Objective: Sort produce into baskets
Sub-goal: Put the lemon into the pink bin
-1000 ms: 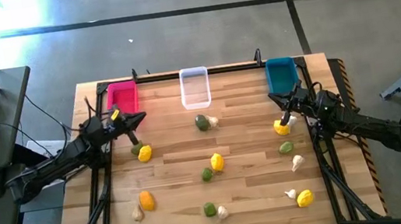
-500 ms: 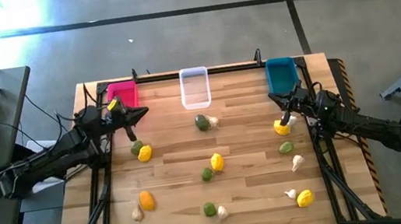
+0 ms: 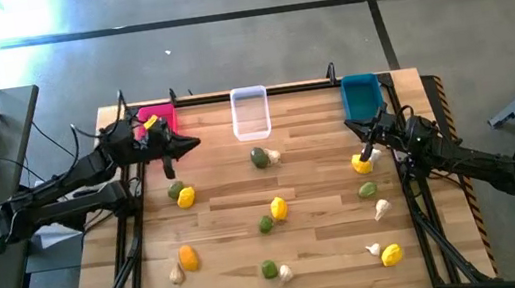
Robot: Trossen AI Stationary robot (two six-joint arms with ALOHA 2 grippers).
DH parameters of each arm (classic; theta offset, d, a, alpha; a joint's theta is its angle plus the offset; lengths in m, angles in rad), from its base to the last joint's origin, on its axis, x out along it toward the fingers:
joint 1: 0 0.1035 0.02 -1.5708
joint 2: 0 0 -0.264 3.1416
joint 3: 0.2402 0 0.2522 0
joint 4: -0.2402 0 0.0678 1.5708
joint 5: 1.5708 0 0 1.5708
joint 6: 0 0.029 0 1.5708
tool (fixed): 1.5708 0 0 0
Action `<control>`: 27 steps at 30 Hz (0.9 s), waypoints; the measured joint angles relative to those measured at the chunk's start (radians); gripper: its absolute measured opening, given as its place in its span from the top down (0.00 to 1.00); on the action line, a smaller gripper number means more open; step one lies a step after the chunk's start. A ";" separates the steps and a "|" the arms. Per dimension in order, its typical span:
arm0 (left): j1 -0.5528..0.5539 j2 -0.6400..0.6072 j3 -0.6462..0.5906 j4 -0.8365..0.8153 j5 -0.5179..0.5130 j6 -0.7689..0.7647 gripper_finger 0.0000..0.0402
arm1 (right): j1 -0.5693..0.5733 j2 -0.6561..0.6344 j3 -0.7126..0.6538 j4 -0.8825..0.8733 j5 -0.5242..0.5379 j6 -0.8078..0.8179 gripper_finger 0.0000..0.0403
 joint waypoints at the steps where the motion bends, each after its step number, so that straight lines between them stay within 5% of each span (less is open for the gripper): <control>1: -0.006 0.017 0.018 -0.022 0.000 0.005 1.00 | 0.000 0.000 0.000 0.000 0.000 0.000 1.00; 15: -0.125 0.189 0.210 -0.385 -0.020 0.142 1.00 | 0.000 0.000 0.000 0.000 0.000 0.000 1.00; 27: -0.334 0.209 0.227 -0.517 -0.015 0.135 1.00 | 0.000 0.000 0.000 0.000 0.000 0.000 1.00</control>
